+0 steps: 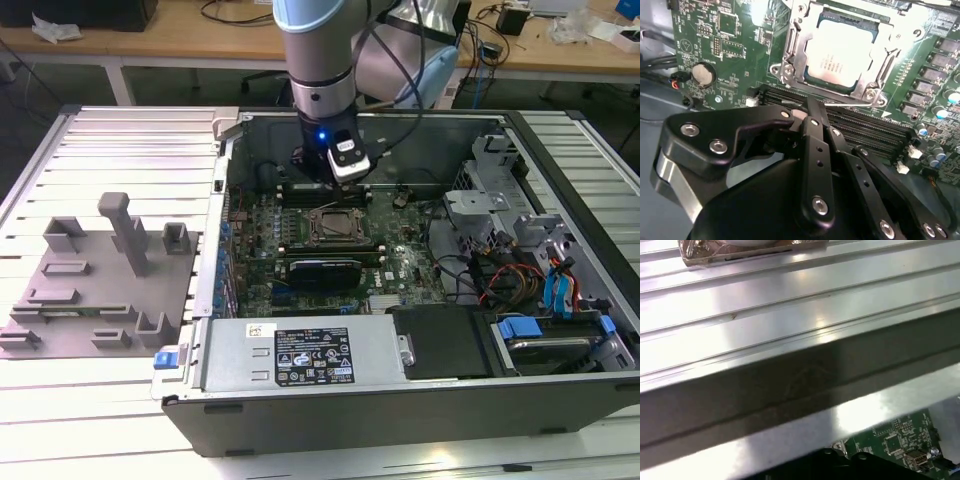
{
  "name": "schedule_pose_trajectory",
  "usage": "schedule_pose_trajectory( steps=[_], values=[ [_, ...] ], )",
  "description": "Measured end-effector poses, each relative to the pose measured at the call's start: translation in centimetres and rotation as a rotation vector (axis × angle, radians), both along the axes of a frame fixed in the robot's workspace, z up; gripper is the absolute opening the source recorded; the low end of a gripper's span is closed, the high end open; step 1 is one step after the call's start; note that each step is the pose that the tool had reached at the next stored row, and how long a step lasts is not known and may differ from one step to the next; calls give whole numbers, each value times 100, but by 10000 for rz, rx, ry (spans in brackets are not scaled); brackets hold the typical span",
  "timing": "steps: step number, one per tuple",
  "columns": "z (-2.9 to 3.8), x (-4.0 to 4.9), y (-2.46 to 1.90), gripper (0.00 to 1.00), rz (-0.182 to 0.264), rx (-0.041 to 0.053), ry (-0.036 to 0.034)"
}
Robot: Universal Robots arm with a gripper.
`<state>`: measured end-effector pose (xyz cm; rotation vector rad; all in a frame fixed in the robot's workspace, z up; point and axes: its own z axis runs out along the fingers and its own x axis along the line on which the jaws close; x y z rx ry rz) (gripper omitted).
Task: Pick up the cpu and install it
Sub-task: 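Install the first cpu locking lever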
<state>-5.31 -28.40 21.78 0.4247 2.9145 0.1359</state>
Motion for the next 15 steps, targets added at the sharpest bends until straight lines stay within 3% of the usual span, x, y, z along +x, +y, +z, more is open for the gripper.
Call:
schedule_pose_trajectory(
  steps=[5,15],
  values=[
    [-8,-61,33,11,-1,1,-35],
    [-113,-91,35,11,5,-29,-228]
  ],
)
